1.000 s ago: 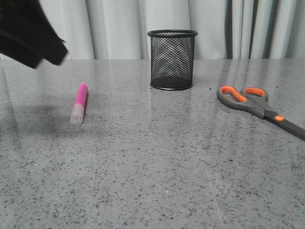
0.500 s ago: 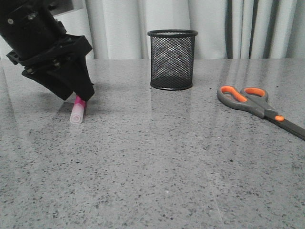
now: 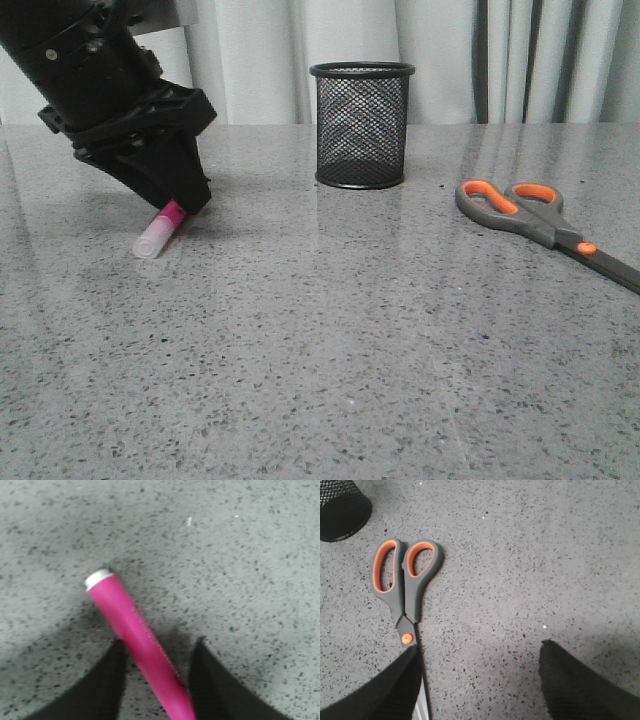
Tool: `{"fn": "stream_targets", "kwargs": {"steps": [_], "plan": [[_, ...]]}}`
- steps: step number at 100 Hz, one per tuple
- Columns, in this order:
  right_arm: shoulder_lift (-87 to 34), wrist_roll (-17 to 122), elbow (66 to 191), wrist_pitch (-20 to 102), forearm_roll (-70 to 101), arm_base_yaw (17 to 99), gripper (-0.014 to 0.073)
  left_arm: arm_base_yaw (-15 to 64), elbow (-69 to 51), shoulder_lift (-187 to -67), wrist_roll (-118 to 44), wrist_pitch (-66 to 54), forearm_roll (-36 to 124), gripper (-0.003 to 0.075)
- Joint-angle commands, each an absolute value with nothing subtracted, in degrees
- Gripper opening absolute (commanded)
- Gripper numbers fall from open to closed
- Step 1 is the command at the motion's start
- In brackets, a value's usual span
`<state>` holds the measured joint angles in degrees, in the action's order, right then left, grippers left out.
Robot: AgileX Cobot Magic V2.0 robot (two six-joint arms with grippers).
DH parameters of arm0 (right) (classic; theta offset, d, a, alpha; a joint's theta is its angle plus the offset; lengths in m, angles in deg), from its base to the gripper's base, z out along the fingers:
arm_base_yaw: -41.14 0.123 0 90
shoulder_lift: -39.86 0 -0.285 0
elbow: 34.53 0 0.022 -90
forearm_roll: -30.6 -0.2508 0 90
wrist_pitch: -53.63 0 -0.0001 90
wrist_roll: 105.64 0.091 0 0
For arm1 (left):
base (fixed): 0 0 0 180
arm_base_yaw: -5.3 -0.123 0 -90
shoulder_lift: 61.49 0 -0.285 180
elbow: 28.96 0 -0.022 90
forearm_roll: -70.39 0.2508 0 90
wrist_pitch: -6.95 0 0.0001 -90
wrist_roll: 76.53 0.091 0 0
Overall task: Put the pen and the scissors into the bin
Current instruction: 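Lower the left gripper onto the pink marker and grasp it, then lift the marker and carry it over the black mesh cup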
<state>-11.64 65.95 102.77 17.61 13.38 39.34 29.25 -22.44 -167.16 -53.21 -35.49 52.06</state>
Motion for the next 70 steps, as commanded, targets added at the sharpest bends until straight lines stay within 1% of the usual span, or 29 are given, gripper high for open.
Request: {"fn": "stream_targets", "kwargs": {"steps": [1,5,7,24,41,57,70], "plan": [[-11.8,65.3,104.8,20.7,13.3,39.4,0.0451,30.1,-23.9,-165.7,-53.8,-35.9,51.2,0.0089],[-11.8,65.3,104.8,20.7,13.3,39.4,0.0451,30.1,-24.0,-165.7,-53.8,-36.5,51.2,-0.0001],[-11.8,65.3,104.8,20.7,13.3,39.4,0.0451,30.1,-24.1,-165.7,-53.8,-36.7,51.2,-0.002],[-11.8,65.3,104.8,20.7,13.3,39.4,0.0451,30.1,-25.5,-165.3,-53.8,-39.7,53.4,-0.002],[-11.8,65.3,104.8,20.7,13.3,39.4,0.0451,30.1,-28.8,-160.8,-53.8,-39.4,53.6,-0.002],[-11.8,65.3,104.8,20.7,13.3,39.4,0.0451,30.1,-29.5,-154.8,-52.3,-28.8,49.8,-0.0019],[-11.8,65.3,104.8,20.7,13.3,39.4,0.0451,32.4,-29.5,-153.6,-40.7,-17.2,38.4,-0.0019]]}}
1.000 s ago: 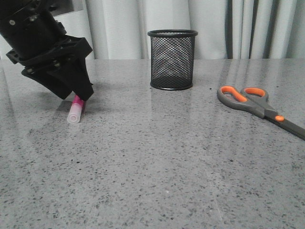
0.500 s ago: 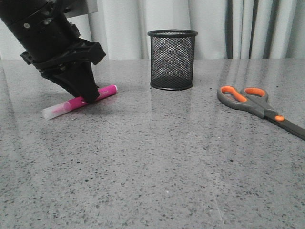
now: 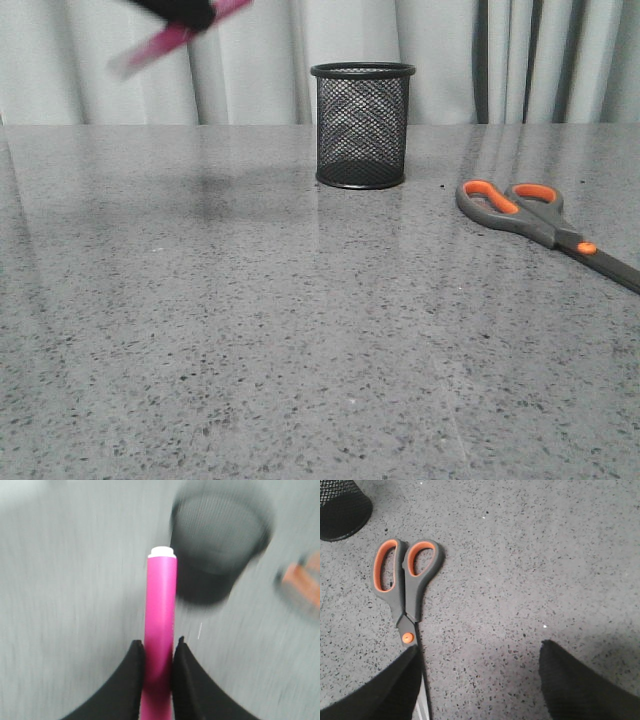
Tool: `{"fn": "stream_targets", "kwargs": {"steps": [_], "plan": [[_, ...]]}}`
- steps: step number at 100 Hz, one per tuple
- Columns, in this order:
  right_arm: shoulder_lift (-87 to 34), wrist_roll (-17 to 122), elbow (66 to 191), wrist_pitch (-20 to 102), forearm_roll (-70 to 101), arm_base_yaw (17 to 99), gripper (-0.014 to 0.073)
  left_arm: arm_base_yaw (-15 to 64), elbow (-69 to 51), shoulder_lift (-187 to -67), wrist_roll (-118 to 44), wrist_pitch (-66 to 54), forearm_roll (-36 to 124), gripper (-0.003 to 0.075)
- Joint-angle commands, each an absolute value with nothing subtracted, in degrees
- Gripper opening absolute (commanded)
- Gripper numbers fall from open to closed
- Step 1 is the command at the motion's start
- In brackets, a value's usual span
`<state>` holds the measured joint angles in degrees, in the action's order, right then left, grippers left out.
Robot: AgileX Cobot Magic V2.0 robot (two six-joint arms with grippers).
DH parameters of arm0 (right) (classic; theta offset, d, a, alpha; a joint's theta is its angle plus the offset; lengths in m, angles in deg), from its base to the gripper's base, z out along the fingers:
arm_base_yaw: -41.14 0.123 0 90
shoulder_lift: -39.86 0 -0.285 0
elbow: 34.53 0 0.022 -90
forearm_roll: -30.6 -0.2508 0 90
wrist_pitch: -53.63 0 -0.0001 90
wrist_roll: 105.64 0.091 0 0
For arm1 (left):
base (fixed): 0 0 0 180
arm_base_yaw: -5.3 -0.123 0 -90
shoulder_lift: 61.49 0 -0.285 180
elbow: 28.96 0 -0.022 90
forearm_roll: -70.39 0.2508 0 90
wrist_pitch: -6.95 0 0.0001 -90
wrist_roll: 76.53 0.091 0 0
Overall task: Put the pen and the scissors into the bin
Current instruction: 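Lift the marker and carry it over the black mesh cup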
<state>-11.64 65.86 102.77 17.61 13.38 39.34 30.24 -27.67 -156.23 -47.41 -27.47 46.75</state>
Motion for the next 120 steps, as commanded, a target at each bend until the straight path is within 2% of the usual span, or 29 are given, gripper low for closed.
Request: {"fn": "stream_targets", "kwargs": {"steps": [1,12,25,42,70,109,114,120], "plan": [[-11.8,65.3,104.8,20.7,13.3,39.4,0.0451,32.8,-29.5,-153.6,-39.3,-16.5,37.1,-0.0019],[-11.8,65.3,104.8,20.7,13.3,39.4,0.0451,36.6,-29.5,-155.0,-31.3,-5.2,30.3,-0.0019],[-11.8,65.3,104.8,20.7,13.3,39.4,0.0451,41.4,-29.5,-158.7,-30.2,9.3,29.3,-0.0019],[-11.8,65.3,104.8,20.4,13.3,39.4,0.0451,45.8,-30.5,-164.2,-30.2,19.6,30.8,-0.0019],[-11.8,65.3,104.8,20.4,13.3,39.4,0.0451,47.2,-37.9,-172.8,-30.3,18.9,31.3,-0.0019],[-11.8,65.3,104.8,19.9,13.3,39.4,0.0451,47.0,-38.4,-175.1,-30.3,14.3,30.0,-0.0017],[-11.8,65.3,104.8,19.7,13.3,39.4,0.0451,47.0,-38.4,-175.2,-30.3,13.9,30.0,-0.0002],[-11.8,65.3,104.8,19.6,13.3,39.4,0.0451,47.0,-38.4,-175.2,-30.3,13.5,30.0,0.005]]}}
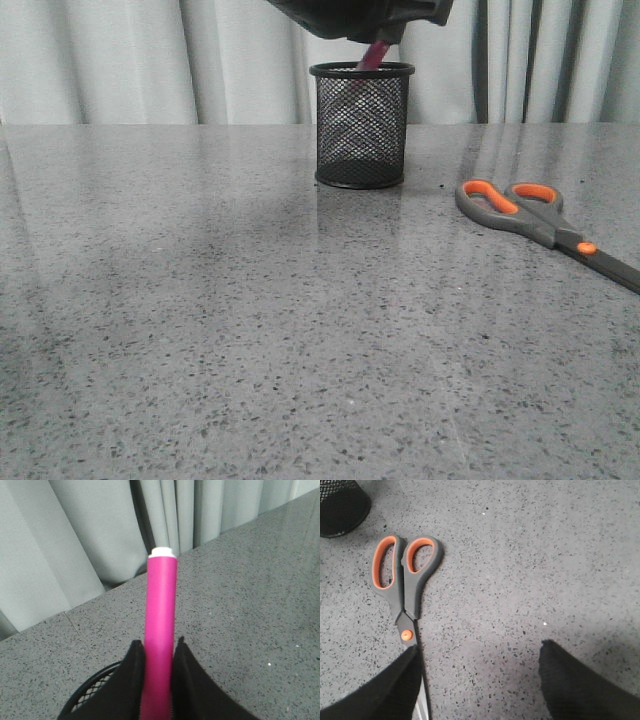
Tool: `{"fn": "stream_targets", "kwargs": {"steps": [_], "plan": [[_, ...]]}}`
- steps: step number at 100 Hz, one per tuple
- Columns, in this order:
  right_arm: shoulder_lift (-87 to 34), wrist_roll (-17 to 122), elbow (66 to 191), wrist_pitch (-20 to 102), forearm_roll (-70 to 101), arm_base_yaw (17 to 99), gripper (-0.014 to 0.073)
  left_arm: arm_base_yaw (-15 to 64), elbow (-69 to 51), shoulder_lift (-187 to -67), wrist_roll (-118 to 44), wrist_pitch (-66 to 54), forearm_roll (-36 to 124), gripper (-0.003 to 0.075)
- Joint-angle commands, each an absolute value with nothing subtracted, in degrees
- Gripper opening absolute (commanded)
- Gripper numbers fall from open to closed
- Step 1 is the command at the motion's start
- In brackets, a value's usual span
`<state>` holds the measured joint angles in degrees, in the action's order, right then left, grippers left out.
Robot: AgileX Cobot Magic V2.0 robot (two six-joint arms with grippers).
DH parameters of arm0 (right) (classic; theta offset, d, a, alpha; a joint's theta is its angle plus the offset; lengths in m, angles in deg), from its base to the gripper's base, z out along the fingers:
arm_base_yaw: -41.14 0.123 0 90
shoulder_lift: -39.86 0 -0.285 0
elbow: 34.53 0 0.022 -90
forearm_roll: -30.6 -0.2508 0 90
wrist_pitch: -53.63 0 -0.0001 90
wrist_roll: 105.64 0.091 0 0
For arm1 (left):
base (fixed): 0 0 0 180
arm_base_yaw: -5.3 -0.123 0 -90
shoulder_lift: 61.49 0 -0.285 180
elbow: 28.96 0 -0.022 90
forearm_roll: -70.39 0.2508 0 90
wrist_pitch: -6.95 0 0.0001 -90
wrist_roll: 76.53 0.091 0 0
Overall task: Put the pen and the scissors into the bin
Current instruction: 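Lift the marker and carry it over the black mesh cup, then drop the marker into the mesh cup and open the left gripper, then lower the right gripper onto the scissors handles and grasp them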
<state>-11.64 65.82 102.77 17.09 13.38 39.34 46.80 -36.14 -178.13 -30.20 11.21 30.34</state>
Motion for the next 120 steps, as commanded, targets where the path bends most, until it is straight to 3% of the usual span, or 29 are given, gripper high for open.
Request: {"fn": "stream_targets", "kwargs": {"steps": [1,23,52,64,71,77,93,120], "plan": [[-11.8,65.3,104.8,19.6,13.3,39.4,0.0451,47.0,-38.4,-175.2,-30.3,13.5,29.9,0.0058],[-11.8,65.2,104.8,19.5,13.3,39.4,0.0451,46.2,-38.4,-174.0,-30.3,13.7,28.5,0.0293],[-11.8,65.2,104.8,21.6,13.3,39.4,0.0451,42.6,-38.4,-164.5,-30.3,7.8,28.6,0.0304],[-11.8,65.2,104.8,21.9,13.1,39.4,0.0451,37.1,-38.4,-160.1,-30.3,-1.0,29.0,0.0239],[-11.8,65.2,104.8,21.9,12.7,39.4,0.0451,32.9,-38.4,-157.9,-30.3,-7.5,29.0,0.0128],[-11.8,65.2,104.8,21.9,12.6,39.4,0.0451,29.1,-38.4,-156.2,-30.3,-12.2,29.1,-0.0023],[-11.8,61.8,104.8,21.7,11.4,39.4,0.0451,21.2,-34.7,-149.5,-30.3,-15.1,29.5,-0.002],[-17.8,46.3,108.9,13.8,-0.7,39.4,0.0451,11.8,-12.5,-132.0,-30.4,-11.0,28.5,-0.0019]]}}
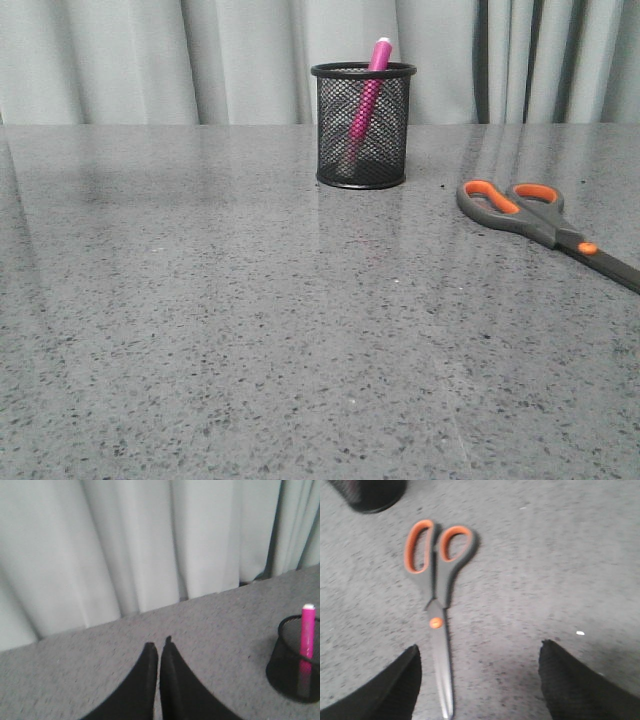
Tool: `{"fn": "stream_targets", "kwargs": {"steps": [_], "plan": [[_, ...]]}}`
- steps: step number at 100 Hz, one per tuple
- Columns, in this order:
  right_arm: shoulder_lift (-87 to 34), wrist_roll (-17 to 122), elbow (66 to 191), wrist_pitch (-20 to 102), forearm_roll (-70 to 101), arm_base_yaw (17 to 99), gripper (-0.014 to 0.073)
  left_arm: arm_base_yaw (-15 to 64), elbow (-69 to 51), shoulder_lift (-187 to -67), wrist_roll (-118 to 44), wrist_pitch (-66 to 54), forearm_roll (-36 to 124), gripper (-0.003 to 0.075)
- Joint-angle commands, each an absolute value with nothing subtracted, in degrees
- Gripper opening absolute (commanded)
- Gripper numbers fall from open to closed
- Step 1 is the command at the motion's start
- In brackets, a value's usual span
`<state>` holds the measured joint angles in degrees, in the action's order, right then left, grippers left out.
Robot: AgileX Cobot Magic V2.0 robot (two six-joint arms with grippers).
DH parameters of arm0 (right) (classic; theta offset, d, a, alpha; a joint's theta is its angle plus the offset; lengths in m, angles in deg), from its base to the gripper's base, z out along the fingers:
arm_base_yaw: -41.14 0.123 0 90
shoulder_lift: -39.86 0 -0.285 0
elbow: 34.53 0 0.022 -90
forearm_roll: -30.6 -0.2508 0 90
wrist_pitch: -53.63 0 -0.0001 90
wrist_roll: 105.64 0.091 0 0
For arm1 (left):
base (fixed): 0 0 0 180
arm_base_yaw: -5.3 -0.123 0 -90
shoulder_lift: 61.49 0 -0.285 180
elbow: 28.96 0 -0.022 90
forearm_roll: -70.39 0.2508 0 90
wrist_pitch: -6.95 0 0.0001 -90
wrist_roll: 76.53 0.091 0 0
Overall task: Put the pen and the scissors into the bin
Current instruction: 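Lower the right gripper onto the scissors handles and grasp them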
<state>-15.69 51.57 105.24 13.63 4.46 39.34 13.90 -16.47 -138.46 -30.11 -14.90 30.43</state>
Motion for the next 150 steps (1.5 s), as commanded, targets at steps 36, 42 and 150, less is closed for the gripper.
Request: {"fn": "stream_targets", "kwargs": {"steps": [36,42,150], "plan": [[-31.4,39.6,118.6,7.9,5.2,48.7,0.0451,6.7,6.8,-116.7,-30.4,-5.5,28.3,-0.0019],[-33.7,42.7,120.8,7.2,8.6,51.1,0.0451,7.0,7.6,-116.0,-30.4,-4.9,28.3,-0.0019],[-56.8,62.6,133.9,4.8,25.1,58.6,0.0416,8.4,7.8,-115.9,-30.4,-2.7,27.4,-0.0019]]}}
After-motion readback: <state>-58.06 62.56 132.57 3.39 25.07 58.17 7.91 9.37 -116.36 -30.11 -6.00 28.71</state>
